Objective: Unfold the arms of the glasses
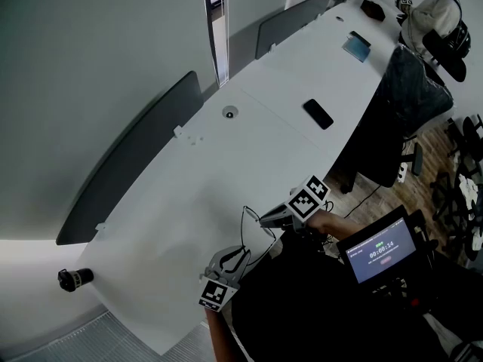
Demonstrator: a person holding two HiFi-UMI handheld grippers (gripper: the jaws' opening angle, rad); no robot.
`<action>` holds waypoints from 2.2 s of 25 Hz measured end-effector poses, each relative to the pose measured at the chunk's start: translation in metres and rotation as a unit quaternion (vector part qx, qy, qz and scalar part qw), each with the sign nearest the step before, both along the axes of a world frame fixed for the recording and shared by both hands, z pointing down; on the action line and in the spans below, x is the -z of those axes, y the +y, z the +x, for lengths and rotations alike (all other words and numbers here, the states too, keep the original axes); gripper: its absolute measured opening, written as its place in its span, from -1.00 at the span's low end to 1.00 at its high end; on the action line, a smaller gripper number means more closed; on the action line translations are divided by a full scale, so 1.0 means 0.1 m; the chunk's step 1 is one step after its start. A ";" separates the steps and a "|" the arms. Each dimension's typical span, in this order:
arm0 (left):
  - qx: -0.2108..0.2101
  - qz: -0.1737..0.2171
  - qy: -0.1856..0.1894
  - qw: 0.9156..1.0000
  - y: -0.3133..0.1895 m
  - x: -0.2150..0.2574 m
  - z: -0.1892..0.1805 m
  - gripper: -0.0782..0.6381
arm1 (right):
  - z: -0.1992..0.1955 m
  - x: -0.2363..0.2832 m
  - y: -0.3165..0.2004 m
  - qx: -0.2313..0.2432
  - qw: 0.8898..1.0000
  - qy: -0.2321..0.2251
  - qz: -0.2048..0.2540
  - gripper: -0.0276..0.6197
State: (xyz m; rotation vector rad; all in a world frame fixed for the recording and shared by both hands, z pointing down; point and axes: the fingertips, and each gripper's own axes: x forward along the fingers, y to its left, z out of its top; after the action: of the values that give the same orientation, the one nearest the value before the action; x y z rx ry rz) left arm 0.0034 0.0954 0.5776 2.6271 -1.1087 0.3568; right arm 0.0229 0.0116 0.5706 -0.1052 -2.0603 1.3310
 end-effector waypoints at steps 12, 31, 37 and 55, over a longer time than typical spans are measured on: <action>0.249 0.187 0.195 0.930 -0.12 1.59 -1.22 -0.09 | -0.08 0.40 -0.29 -0.148 0.958 -0.209 -0.132 -0.86; 0.211 0.065 0.123 0.968 -0.08 0.71 -0.86 -0.22 | -0.06 0.37 0.01 -0.083 0.953 -0.185 -0.227 -0.86; 0.123 0.033 -0.016 0.992 -0.07 0.23 -0.59 -0.27 | 0.10 0.03 0.08 0.007 0.984 -0.046 -0.174 -0.86; 0.034 -0.003 0.182 0.983 -0.19 0.13 -0.41 -0.29 | 0.04 0.23 0.50 0.120 0.978 -0.056 -0.163 -0.86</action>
State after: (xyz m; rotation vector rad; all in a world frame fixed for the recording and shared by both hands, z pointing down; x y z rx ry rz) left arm -0.0371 0.0759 0.5649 2.5040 -1.0637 -0.1310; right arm 0.0265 0.0617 0.5481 -0.5680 -1.8309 1.5239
